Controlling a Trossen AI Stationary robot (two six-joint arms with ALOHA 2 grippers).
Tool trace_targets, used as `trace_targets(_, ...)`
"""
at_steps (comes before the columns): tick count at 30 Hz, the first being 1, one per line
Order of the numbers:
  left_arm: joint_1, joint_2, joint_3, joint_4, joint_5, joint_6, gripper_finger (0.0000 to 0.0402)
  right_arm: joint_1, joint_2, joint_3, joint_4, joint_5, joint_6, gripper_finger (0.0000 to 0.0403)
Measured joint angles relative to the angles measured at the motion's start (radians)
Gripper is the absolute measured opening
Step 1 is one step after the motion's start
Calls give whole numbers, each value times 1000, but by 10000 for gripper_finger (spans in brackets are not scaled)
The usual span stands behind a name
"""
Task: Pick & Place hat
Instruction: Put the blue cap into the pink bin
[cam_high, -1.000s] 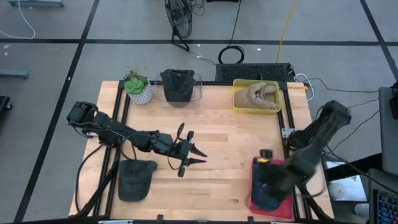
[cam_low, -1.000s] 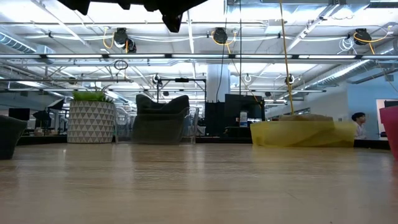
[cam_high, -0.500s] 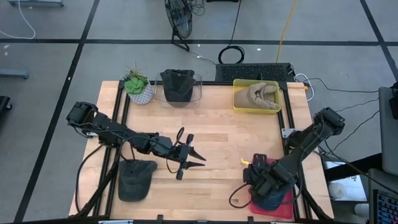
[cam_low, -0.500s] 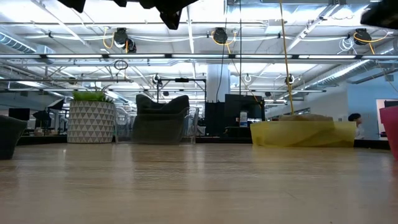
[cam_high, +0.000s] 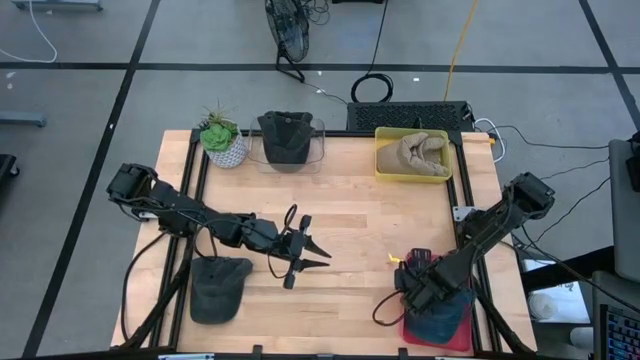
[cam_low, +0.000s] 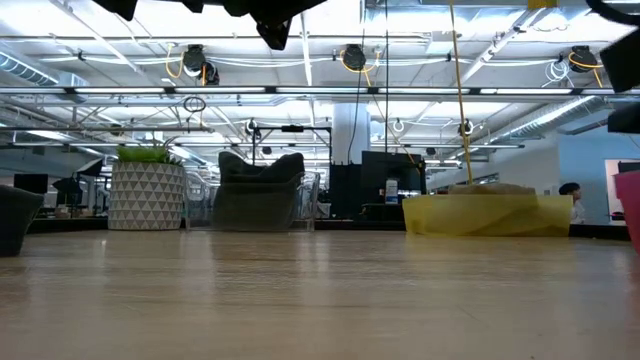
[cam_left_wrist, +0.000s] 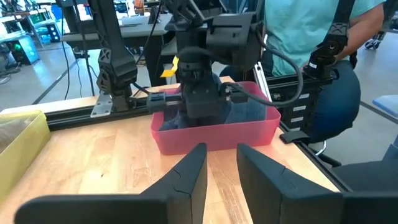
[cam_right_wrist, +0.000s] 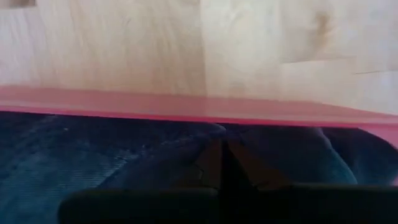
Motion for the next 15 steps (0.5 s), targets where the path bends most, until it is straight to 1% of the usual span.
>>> trace_targets(5,1,0,0,0,0,3,97,-5,-30,7,-22,-6,9,1)
trace_targets(10,1,0,0,0,0,3,97,-5,-131,59,-38,58,-2,0)
trace_targets(12,1,0,0,-2,0,3,97,-4,-175,86,-69,74,13,0)
trace_targets(15,1,0,0,-6,0,2,97,11,-228,132,-161,66,79,0)
